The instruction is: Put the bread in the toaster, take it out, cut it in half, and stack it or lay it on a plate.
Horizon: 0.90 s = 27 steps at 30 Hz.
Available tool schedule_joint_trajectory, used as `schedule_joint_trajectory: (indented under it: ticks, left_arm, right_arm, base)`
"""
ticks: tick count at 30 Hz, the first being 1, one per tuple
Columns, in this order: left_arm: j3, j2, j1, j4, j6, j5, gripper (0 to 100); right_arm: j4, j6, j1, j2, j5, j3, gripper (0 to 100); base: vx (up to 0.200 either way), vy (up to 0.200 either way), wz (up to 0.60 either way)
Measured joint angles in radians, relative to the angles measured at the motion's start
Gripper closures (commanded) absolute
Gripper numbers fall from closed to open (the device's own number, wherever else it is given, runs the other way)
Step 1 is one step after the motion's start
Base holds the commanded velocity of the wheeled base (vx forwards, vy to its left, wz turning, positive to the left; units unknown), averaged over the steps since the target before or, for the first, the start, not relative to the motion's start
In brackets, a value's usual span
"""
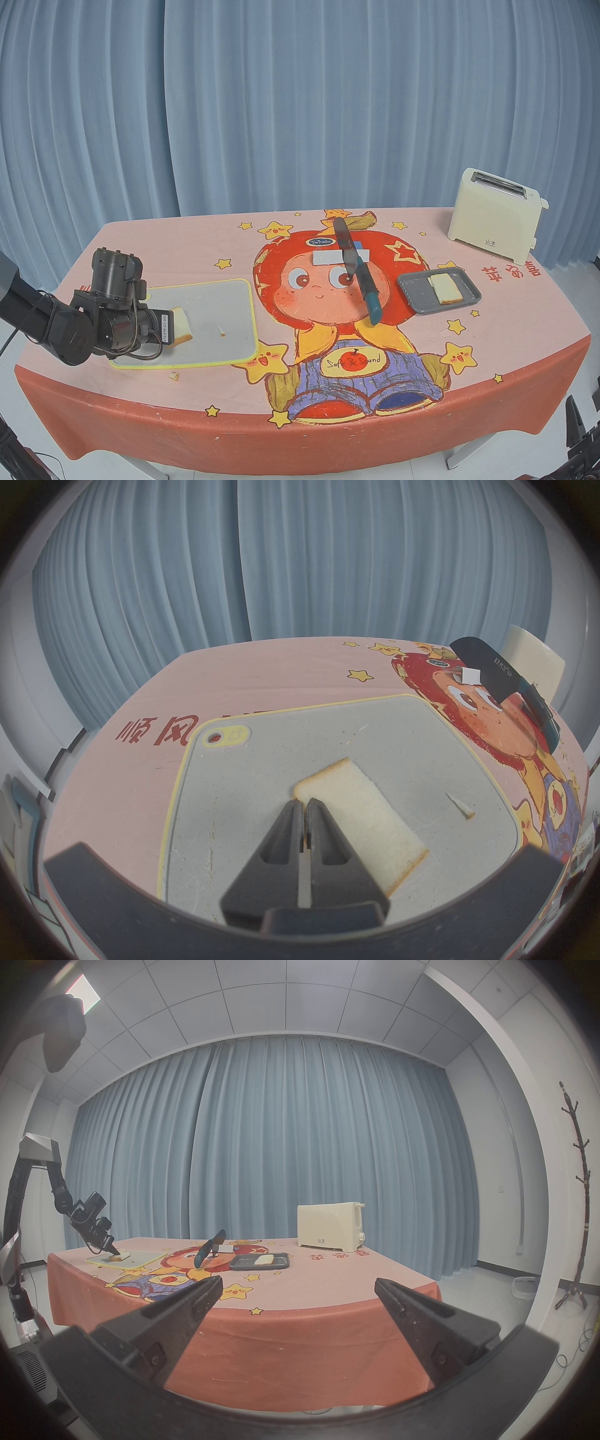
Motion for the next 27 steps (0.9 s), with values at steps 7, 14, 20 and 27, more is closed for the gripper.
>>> schedule_joint_trajectory:
  ticks: [7,14,20,27]
  left_arm:
    - [0.000,0.000,-0.002,-0.004,-0.005,-0.002,100]
    - [-0.002,-0.021,-0.001,-0.080,-0.019,0.000,100]
    - [0.003,-0.107,0.004,-0.086,-0.020,0.001,100]
    - [0.013,-0.202,0.011,-0.083,-0.011,0.000,100]
  right_arm:
    - [0.000,0.000,0.000,0.000,0.000,0.000,0]
    - [0.000,0.000,0.000,0.000,0.000,0.000,0]
    - [0.000,0.000,0.000,0.000,0.000,0.000,0]
    - [0.000,0.000,0.000,0.000,0.001,0.000,0]
  base:
    - [0.000,0.000,0.00]
    - [0.000,0.000,0.00]
    - [0.000,0.000,0.00]
    - [0.000,0.000,0.00]
